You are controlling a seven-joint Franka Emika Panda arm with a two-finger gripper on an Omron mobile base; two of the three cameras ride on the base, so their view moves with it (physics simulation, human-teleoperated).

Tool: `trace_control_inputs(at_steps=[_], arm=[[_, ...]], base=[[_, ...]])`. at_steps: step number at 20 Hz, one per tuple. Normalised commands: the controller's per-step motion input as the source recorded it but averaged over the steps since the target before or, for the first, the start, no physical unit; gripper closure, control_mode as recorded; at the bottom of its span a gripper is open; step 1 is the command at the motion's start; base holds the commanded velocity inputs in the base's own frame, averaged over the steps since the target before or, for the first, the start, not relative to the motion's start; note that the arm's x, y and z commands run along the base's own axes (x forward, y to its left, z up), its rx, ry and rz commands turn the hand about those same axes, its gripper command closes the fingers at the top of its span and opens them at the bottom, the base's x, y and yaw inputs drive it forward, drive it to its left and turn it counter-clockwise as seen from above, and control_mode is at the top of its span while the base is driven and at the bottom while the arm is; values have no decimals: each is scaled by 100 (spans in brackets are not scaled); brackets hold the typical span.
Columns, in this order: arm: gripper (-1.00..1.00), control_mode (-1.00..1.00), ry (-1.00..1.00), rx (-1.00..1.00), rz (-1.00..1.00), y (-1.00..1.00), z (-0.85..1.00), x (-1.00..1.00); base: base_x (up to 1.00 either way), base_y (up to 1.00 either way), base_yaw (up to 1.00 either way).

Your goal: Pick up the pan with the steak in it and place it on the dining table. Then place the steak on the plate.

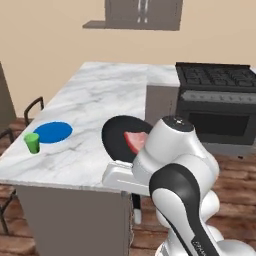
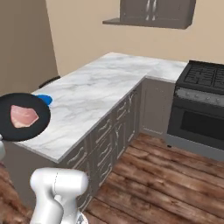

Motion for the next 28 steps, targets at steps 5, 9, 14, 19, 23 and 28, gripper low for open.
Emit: trace_control_inputs(at_steps=[5, 9, 14, 19, 23, 28], arm=[[100, 100, 0, 0, 0, 0, 0, 0], [100, 100, 0, 0, 0, 0, 0, 0], [100, 100, 0, 0, 0, 0, 0, 0], [100, 100, 0, 0, 0, 0, 0, 0], [100, 100, 0, 0, 0, 0, 0, 0], [100, 100, 0, 0, 0, 0, 0, 0]], base=[[-12, 0, -45], [-4, 0, -11], [-15, 58, -5], [-26, 98, -13], [-27, 88, -17], [4, 46, -22]])
